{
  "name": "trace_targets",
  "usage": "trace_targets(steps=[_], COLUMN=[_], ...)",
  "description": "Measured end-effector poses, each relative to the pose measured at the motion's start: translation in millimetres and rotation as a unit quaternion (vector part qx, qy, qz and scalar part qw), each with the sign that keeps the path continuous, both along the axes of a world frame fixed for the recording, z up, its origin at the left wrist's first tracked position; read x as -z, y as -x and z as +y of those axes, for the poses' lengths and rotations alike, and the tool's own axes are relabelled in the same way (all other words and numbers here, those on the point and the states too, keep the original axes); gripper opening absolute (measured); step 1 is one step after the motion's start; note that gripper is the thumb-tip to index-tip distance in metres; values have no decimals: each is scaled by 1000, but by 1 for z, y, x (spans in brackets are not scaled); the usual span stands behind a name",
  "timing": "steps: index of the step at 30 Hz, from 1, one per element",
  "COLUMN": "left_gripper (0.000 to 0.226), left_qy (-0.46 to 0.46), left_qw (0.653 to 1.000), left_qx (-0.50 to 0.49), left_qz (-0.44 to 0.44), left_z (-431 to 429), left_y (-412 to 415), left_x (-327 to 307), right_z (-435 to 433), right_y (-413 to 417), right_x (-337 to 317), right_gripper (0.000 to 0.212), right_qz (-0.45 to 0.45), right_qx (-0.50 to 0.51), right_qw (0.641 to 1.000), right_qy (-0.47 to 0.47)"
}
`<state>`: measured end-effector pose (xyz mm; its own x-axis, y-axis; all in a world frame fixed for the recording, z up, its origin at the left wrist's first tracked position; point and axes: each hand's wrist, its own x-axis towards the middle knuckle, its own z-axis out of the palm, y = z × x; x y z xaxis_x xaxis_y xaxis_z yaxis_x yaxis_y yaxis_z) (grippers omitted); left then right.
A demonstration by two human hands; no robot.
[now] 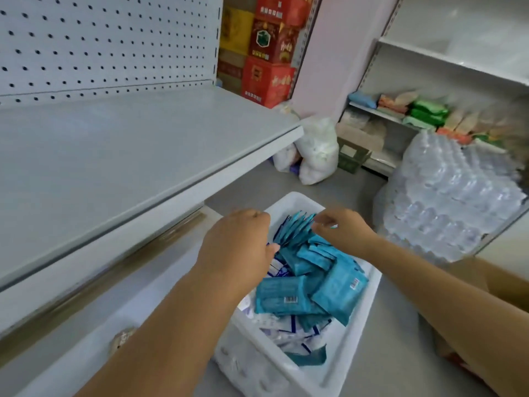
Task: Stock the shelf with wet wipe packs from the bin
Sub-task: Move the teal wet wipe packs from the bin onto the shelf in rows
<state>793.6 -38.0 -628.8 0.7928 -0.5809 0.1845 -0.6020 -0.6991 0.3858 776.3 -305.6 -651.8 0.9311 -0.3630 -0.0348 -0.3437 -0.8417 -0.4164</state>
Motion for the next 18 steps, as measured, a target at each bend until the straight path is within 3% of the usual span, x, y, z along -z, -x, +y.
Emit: trace_targets(steps=[4, 8, 14, 18], left_gripper=[49, 62, 71, 70], left_qy=[-46, -67, -77, -46], left_qw=[997, 995, 987, 984], left_qx=[-25, -29, -81, -81], left_qz=[55, 69, 119, 154], left_z=[-7, 0, 1, 0], left_y=[-11, -31, -56, -57], left_x=[46, 70, 93, 100], right_z=[-23, -28, -18, -10], right_y=[-13, -39, -91, -115], right_x=[27, 37, 53, 68], right_gripper=[29, 40, 56, 45], right_qz=[-5, 20, 138, 208], right_qx=[29, -41, -164, -187], right_qw=[999, 999, 972, 952], right_qy=[-39, 5, 95, 121])
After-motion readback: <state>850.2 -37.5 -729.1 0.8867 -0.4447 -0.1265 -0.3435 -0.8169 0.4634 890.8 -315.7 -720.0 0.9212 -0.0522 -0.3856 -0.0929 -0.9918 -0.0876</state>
